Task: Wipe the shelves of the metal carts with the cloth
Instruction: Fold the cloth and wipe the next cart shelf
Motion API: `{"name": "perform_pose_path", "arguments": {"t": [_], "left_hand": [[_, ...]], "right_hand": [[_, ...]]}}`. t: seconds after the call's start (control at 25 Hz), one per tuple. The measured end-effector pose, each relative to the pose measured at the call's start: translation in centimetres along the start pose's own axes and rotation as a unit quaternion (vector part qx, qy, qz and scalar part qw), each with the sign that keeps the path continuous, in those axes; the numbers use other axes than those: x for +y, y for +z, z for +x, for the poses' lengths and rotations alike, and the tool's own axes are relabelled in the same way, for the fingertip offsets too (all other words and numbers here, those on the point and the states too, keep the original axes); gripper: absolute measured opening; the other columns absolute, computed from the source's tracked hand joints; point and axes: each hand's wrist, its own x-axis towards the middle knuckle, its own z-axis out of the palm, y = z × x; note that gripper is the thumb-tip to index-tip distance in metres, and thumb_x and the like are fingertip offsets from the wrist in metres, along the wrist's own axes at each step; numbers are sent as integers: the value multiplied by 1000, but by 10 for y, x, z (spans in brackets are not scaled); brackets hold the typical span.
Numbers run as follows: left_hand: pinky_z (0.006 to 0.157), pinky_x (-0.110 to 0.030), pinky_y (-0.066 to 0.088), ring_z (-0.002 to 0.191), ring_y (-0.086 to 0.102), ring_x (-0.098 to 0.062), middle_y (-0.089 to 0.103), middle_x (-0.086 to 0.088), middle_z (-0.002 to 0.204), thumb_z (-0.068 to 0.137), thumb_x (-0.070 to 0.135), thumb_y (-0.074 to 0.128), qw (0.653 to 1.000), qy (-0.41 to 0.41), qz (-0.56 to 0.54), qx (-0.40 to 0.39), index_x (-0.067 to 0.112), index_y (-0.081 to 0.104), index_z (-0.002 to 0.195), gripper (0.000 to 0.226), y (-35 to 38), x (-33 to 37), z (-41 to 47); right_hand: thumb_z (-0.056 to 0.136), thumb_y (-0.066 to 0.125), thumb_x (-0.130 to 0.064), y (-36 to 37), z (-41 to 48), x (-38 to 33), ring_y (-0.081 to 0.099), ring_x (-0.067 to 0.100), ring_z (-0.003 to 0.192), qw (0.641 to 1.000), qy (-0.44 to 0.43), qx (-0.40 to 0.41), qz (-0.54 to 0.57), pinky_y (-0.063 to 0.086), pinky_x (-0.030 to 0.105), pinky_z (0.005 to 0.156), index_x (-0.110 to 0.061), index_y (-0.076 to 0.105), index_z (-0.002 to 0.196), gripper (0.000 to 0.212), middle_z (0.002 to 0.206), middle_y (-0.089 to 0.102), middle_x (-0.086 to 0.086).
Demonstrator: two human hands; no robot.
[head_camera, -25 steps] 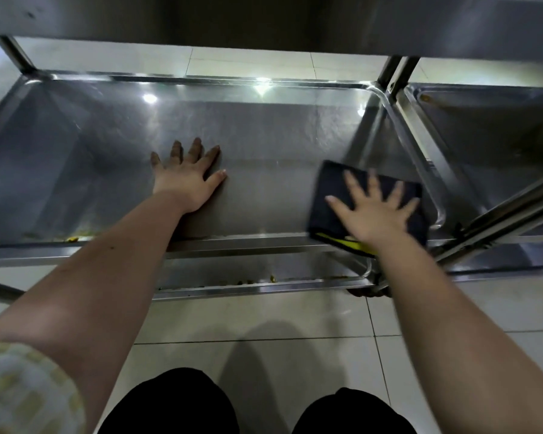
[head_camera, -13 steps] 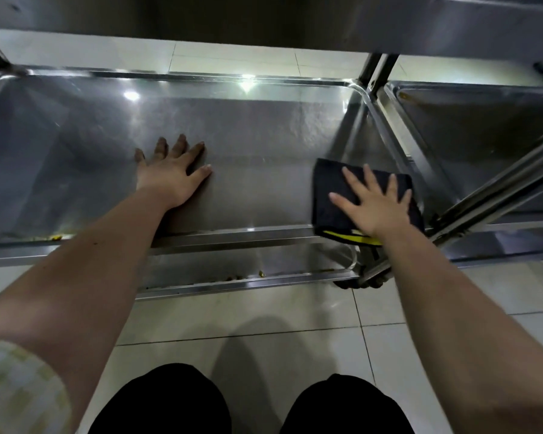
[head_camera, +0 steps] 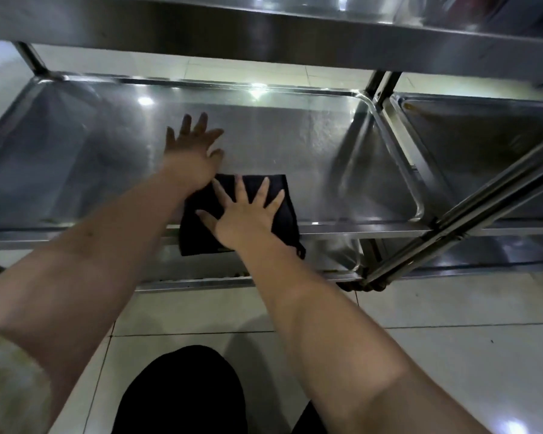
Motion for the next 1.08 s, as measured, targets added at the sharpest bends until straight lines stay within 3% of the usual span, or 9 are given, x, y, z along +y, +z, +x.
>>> {"name": "perform_pose_path", "arguments": {"t": [0.08, 0.2, 0.28, 0.4, 0.52, 0.72, 0.84, 0.96, 1.08], "left_hand": [[120, -50, -3, 150, -2, -28, 5, -5, 164, 100, 30, 42, 999, 4, -42, -3, 28, 28, 153, 55, -7, 17, -22], [117, -57, 1, 150, 1, -30, 8, -4, 164, 100, 28, 41, 996, 2, -60, -63, 28, 24, 153, 56, 8, 52, -61], [110, -70, -4, 150, -6, -27, 1, 4, 164, 102, 44, 30, 993, -25, -30, -115, 38, 12, 154, 56, 29, 73, -80], [98, -81, -9, 149, -15, -28, -9, 12, 163, 96, 64, 12, 990, -37, 56, -125, 49, -2, 151, 58, 49, 81, -88], [97, -82, -10, 148, -18, -30, -14, 17, 161, 89, 75, 9, 988, -50, 77, -126, 55, -7, 148, 64, 41, 41, -76], [100, -81, -6, 148, -15, -31, -9, 18, 162, 71, 89, 3, 979, -146, 71, -127, 60, -5, 146, 80, 7, -70, -62], [99, -82, -8, 146, -20, -37, -16, 14, 161, 63, 97, 9, 977, -137, 63, -153, 59, -9, 145, 92, 4, -52, -70], [97, -82, -10, 143, -25, -40, -24, 12, 159, 60, 100, 19, 979, -73, 74, -175, 59, -14, 144, 99, 15, -9, -94], [96, -81, -12, 144, -26, -38, -24, 14, 159, 66, 97, 15, 979, -59, 75, -181, 60, -14, 143, 90, 17, 1, -103]], "right_hand": [[92, 19, -72, -4, 1, -1, -27, 43, 142, 1000, -20, 1, 18, -19, 70, 104, -44, -1, 153, 69, 162, -15, -8], [99, 25, -59, -6, -4, 64, -15, 32, 148, 990, 41, 107, 77, -13, 62, 113, -41, 13, 153, 58, 163, 1, -11], [101, 23, -55, -2, -11, 99, -10, 31, 149, 987, 83, 103, 96, -7, 57, 117, -40, 13, 153, 56, 163, 4, -11], [101, 13, -56, 6, -12, 101, -12, 33, 148, 992, 83, 79, 56, -9, 54, 118, -38, 9, 154, 56, 162, -2, -16], [98, 10, -62, 8, -6, 99, -13, 35, 148, 992, 74, 90, 42, -9, 57, 117, -47, 5, 152, 57, 161, -4, -19], [91, 16, -72, 9, -1, 97, -15, 38, 147, 994, 86, 68, -4, -7, 60, 115, -50, -2, 150, 66, 161, -9, -17], [92, 14, -71, 7, -1, 93, -16, 40, 146, 995, 86, 59, -7, -7, 62, 115, -50, -5, 150, 65, 162, -12, -15], [92, 15, -71, 7, -7, 97, -17, 39, 146, 993, 107, 48, -5, -9, 62, 114, -50, -5, 150, 65, 161, -13, -15], [93, 18, -71, -9, 6, 62, -24, 36, 144, 985, 112, 29, 131, -15, 66, 110, -54, 0, 149, 61, 160, -15, -18]]}}
